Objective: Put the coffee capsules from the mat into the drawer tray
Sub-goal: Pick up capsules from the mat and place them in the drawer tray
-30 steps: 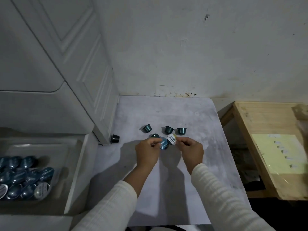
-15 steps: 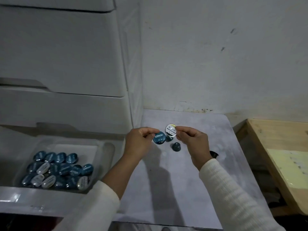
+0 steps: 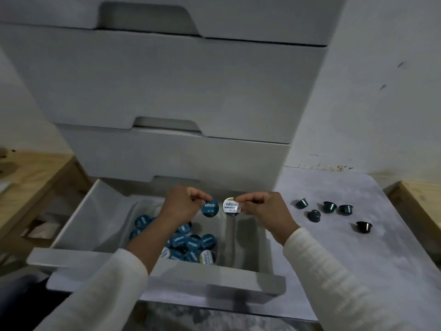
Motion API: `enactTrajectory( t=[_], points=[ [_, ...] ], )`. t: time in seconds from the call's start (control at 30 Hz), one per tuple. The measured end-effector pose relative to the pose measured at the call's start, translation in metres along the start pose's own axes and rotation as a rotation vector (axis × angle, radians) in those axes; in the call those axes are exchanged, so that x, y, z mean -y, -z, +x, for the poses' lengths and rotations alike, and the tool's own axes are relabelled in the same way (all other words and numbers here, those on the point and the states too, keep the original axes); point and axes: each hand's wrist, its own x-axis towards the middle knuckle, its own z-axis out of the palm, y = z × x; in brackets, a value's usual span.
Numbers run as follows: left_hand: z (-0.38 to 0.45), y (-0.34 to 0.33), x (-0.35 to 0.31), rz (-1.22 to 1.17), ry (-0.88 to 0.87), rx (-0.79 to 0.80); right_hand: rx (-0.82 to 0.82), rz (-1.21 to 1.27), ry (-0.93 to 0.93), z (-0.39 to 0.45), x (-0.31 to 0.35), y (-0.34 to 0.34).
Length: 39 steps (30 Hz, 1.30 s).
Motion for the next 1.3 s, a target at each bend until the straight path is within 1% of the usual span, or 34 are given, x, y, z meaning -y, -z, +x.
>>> enactTrajectory(
  t=[0.1,0.23,0.33,0.43,0.53,0.6,0.8,1.1,1.3],
  points=[
    [0.012,0.012,0.025,0.059,0.013,0.049,-0.001,-0.094,-0.051,0.010,-0.011,-0.036],
    [0.031,0.017,0.047,0.078,0.037,0.125,-0.069,-0.135,-0.166,0.020,-0.024,-0.063],
    [0.043,0.015,0.059,0.093,0.036,0.192,-0.103,-0.151,-0.232,0.025,-0.029,-0.072],
    [0.053,0.011,0.067,0.100,0.048,0.270,-0.134,-0.163,-0.258,0.029,-0.034,-0.077],
    [0.061,0.007,0.073,0.062,0.078,0.302,-0.148,-0.183,-0.292,0.030,-0.040,-0.080],
    [0.065,0.003,0.077,0.070,0.067,0.333,-0.146,-0.222,-0.310,0.032,-0.043,-0.082],
    [0.075,-0.004,0.086,0.105,0.018,0.420,-0.158,-0.374,-0.287,0.035,-0.052,-0.087],
    [0.085,-0.009,0.092,0.060,0.077,0.442,-0.107,-0.561,-0.190,0.042,-0.050,-0.089],
    [0.084,-0.009,0.096,0.068,0.088,0.484,-0.074,-0.703,-0.108,0.043,-0.054,-0.092]
  ],
)
